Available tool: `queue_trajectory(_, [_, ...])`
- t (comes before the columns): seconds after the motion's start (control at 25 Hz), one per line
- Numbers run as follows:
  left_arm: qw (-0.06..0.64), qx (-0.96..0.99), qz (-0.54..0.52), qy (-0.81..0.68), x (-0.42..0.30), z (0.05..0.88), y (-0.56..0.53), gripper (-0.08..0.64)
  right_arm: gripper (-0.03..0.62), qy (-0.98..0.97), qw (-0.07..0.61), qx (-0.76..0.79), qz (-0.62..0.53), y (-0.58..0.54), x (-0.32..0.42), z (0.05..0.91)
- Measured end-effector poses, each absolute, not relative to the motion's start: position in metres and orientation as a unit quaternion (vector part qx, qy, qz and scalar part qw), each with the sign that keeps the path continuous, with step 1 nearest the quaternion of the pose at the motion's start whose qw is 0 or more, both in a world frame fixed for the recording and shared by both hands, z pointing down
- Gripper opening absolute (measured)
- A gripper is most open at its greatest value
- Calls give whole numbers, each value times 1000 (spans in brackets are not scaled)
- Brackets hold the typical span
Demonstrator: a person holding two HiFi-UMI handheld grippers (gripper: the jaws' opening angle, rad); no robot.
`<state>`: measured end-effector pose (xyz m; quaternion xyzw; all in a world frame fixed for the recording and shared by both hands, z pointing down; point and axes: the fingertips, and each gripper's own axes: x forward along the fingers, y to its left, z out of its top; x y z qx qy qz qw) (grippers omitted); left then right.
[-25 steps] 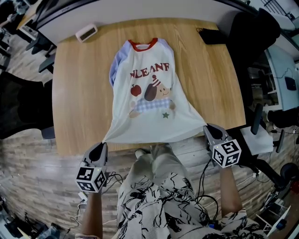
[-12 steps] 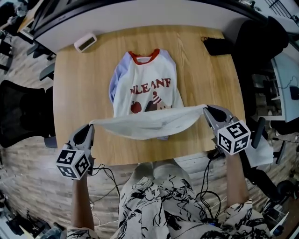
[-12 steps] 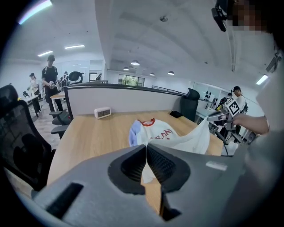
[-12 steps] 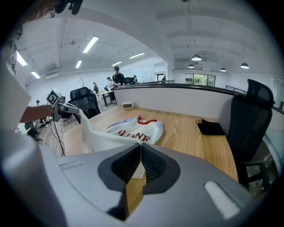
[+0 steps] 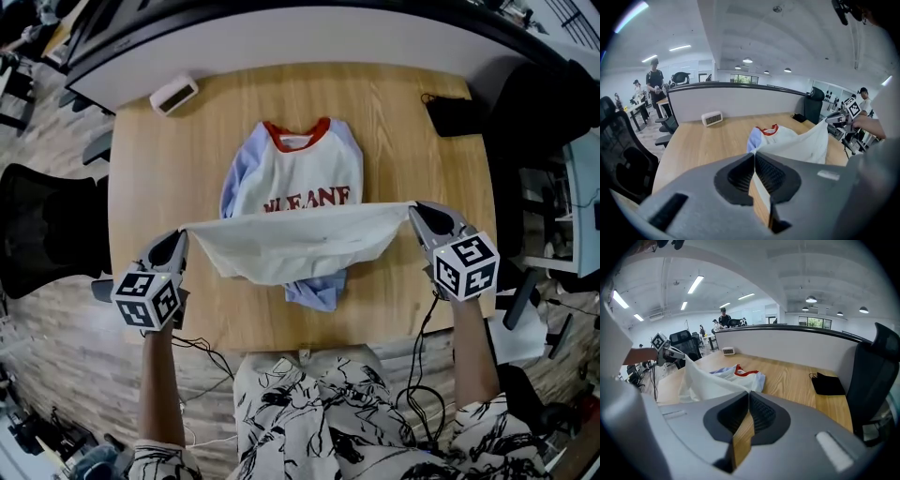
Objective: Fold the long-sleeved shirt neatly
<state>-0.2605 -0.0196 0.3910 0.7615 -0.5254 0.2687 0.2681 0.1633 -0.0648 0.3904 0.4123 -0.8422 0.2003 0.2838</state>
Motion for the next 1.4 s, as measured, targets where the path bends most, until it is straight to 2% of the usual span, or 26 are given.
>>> queue_trajectory(0.72, [235, 802, 251, -489, -269, 384, -203, 14, 20, -810, 302, 465, 190, -214, 156, 391])
queue_trajectory(1.0, [258, 788, 295, -475, -265, 437, -260, 14, 21, -793, 338, 459, 215, -272, 165, 446])
queue_trajectory(1.24, [310, 770, 322, -455, -268, 503, -281, 15, 21, -777, 383, 428, 258, -294, 162, 515])
queue_trajectory(1.4, [342, 766, 319, -441, -271, 531, -289, 22, 25, -780, 378, 400, 298, -302, 155, 544])
